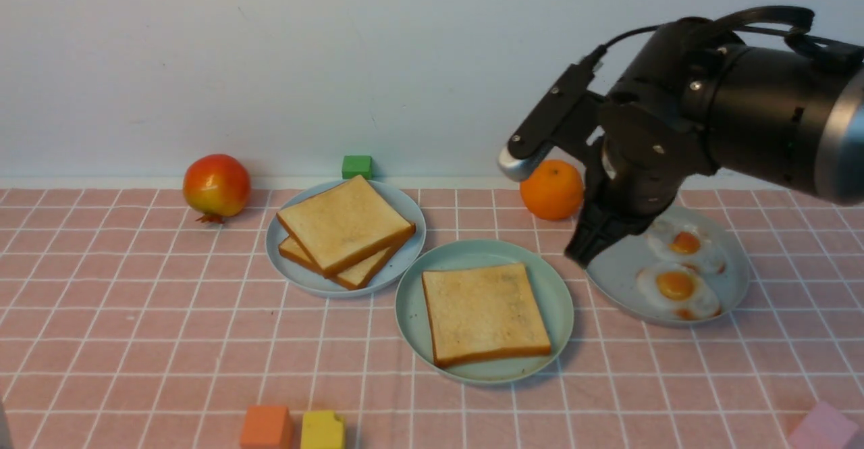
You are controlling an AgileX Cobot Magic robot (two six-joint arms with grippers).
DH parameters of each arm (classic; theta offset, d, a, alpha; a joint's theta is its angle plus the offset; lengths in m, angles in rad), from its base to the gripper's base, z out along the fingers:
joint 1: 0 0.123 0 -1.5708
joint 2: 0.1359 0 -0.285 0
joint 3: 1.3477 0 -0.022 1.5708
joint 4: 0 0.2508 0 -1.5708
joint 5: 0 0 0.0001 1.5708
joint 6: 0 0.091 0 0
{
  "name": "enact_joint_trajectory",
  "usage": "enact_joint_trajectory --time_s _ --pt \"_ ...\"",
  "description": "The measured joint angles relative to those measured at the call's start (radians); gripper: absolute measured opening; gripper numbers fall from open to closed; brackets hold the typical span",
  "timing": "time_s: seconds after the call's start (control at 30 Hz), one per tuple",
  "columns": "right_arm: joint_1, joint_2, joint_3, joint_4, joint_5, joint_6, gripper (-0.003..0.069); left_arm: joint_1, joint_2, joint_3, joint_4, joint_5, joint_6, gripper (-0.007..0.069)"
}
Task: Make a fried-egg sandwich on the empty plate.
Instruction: Use the right arm to place the fried egg on the slice of bread in the middle
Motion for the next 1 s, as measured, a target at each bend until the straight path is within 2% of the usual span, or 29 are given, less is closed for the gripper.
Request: enact_joint_trajectory --time_s 0.3,0.4,0.7,1.0 --pt "0.236 0.077 0.000 -0.010 -0.037 0.071 0.0085 0.000 0.000 0.000 0.034 0.017 -0.030 0.0012" --pt "0.242 0.126 0.000 -0.042 -0.058 0.092 0.0085 0.000 0.000 0.000 0.035 0.017 -0.030 0.0012" --pt "0.242 0.283 0.000 -0.290 -0.108 0.246 0.0085 0.000 0.000 0.000 0.024 0.022 -0.030 0.0012" --pt "0.242 0.291 0.000 -0.331 -0.157 0.293 0.0085 0.000 0.000 0.000 0.015 0.022 -0.030 0.0012"
